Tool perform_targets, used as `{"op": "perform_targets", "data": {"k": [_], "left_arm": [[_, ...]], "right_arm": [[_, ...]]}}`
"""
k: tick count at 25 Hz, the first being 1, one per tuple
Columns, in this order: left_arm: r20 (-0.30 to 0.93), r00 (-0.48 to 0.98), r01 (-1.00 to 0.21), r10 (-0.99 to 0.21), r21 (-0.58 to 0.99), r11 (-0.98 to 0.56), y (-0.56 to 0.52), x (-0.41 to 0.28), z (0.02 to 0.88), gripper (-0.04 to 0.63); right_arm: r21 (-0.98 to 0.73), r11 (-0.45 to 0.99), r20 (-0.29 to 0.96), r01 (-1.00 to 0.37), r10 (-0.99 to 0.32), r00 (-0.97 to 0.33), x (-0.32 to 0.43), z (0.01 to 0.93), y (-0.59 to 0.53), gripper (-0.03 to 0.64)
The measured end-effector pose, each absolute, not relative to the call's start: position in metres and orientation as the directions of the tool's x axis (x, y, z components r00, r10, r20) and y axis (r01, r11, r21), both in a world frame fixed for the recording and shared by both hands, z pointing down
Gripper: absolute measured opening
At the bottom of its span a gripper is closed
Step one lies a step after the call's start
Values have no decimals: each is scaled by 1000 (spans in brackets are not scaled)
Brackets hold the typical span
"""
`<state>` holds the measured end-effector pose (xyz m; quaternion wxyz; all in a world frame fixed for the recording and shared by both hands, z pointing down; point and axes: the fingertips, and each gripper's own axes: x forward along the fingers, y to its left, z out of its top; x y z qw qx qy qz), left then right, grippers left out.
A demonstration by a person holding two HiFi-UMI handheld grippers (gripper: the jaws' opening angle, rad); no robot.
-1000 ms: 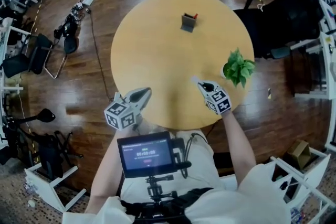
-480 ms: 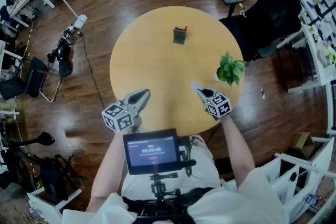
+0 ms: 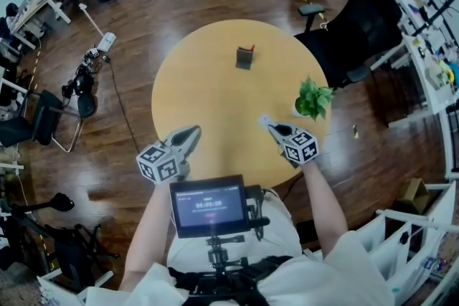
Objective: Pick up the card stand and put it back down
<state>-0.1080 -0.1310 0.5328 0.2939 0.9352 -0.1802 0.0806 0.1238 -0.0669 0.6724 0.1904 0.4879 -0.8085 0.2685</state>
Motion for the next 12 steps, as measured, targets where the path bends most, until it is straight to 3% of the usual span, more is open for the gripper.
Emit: {"op": "perform_targets", "data": {"k": [12], "left_arm": [[251, 940, -327, -231, 474, -818, -137, -108, 525, 0]], "right_arm": [[-194, 375, 525, -906, -741, -419, 119, 599, -65, 28]]}}
